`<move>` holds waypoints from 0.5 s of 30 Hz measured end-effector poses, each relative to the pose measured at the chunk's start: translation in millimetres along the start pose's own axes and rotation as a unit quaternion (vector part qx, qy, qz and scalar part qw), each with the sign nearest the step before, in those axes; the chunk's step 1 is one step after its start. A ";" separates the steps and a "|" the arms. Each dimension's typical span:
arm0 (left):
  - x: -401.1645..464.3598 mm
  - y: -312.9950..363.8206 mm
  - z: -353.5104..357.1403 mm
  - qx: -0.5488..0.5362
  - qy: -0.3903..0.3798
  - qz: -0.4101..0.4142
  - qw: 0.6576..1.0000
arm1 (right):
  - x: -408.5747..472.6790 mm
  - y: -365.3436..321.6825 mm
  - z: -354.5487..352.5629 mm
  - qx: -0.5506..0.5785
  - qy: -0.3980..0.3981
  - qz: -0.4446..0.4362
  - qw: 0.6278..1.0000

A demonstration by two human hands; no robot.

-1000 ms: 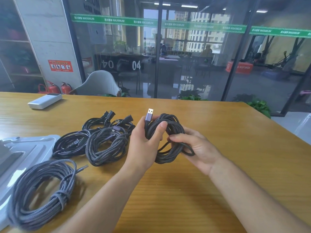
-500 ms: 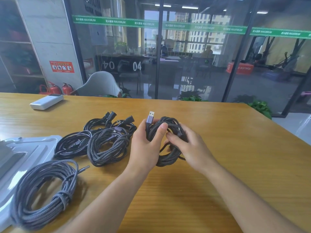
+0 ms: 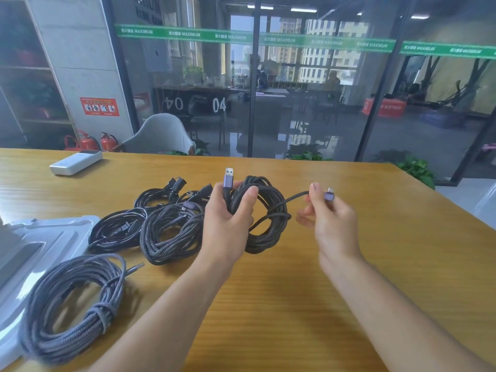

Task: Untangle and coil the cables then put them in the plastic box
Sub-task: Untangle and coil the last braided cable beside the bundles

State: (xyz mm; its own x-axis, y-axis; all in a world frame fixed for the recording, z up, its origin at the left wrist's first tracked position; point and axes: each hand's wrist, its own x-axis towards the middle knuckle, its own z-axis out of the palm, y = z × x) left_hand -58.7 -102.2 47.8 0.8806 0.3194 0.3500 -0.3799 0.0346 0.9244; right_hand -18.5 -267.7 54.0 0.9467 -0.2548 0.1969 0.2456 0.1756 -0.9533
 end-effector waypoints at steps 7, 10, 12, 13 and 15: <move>-16.0 0.1 20.0 -0.023 -0.053 -0.010 0.998 | -10.1 7.4 20.2 0.095 0.022 0.181 0.979; -22.6 -4.2 26.9 -0.011 -0.100 -0.035 0.994 | -5.1 11.3 14.6 0.054 0.065 0.164 0.983; -21.6 -7.4 24.2 0.006 -0.107 -0.043 0.993 | 1.6 11.5 10.8 0.030 0.077 0.146 0.986; -19.9 -7.7 22.5 0.015 -0.098 -0.044 0.994 | 3.5 9.2 9.7 0.026 0.081 0.133 0.987; -14.8 -5.7 18.7 0.038 -0.075 -0.042 0.996 | 9.3 11.6 5.1 0.018 0.079 0.114 0.990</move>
State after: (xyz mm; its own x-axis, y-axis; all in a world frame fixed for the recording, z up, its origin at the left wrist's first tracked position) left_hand -64.2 -124.9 40.2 0.9429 0.1733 0.2843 -0.2854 -0.0192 0.9582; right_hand -5.8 -263.1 45.9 0.9350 -0.3490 -0.0633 0.0394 0.2796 -0.9593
